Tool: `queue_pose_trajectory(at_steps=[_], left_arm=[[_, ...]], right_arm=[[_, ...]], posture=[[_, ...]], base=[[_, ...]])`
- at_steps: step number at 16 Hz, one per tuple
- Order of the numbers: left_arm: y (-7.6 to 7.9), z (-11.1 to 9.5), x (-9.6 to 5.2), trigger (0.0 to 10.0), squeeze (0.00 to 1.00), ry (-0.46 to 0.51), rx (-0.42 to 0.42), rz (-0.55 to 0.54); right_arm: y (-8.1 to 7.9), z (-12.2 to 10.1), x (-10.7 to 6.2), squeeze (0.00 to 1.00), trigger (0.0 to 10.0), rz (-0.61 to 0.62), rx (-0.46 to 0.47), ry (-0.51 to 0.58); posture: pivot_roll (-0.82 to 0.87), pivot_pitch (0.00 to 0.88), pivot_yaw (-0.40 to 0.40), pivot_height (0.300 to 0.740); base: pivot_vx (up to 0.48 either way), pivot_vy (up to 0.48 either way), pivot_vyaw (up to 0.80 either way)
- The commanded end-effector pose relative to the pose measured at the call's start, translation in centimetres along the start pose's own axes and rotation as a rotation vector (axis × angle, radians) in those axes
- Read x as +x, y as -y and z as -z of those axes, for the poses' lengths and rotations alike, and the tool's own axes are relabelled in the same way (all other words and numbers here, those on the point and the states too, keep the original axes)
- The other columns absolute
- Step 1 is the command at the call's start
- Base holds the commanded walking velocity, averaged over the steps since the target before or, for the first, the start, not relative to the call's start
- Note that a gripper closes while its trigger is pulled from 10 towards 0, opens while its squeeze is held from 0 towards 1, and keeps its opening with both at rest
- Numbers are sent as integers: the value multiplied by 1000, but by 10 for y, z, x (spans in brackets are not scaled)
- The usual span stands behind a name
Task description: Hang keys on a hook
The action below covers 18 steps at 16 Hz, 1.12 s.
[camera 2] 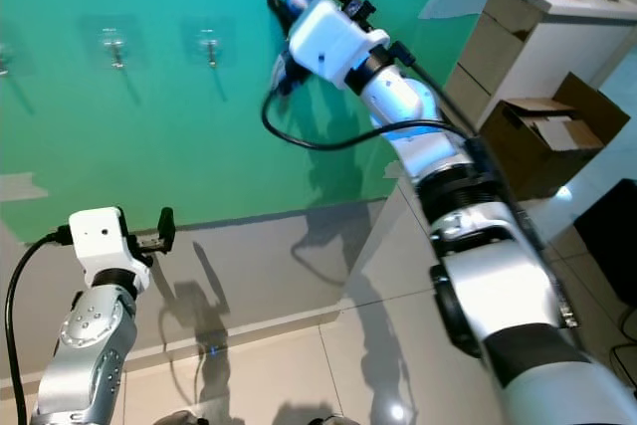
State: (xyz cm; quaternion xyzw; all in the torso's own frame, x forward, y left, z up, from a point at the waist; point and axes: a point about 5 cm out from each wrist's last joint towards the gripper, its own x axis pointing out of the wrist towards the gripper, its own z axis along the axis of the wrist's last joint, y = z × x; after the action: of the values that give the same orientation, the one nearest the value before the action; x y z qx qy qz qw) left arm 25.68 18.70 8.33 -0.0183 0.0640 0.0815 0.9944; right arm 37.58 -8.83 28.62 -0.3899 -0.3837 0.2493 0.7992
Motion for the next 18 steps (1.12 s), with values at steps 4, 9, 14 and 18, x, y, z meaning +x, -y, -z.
queue_pose_trajectory(at_steps=[4,9,14,18], left_arm=[[7,1,0,10000,0,6,-10,4],[7,2,0,10000,0,5,-11,6],[9,1,3,10000,0,9,-6,16],[8,1,4,10000,0,12,-2,17]], right_arm=[[-11,-12,-13,0,10000,-198,-262,133],[-17,-6,-21,0,10000,-210,-282,123],[16,6,-6,0,10000,117,107,-51],[28,32,-13,0,10000,350,510,-227]], posture=[[-27,0,-136,740],[-29,0,-128,740],[-24,0,-117,740],[-17,0,-115,740]], base=[[0,0,0],[0,0,0],[0,0,0],[0,0,0]])
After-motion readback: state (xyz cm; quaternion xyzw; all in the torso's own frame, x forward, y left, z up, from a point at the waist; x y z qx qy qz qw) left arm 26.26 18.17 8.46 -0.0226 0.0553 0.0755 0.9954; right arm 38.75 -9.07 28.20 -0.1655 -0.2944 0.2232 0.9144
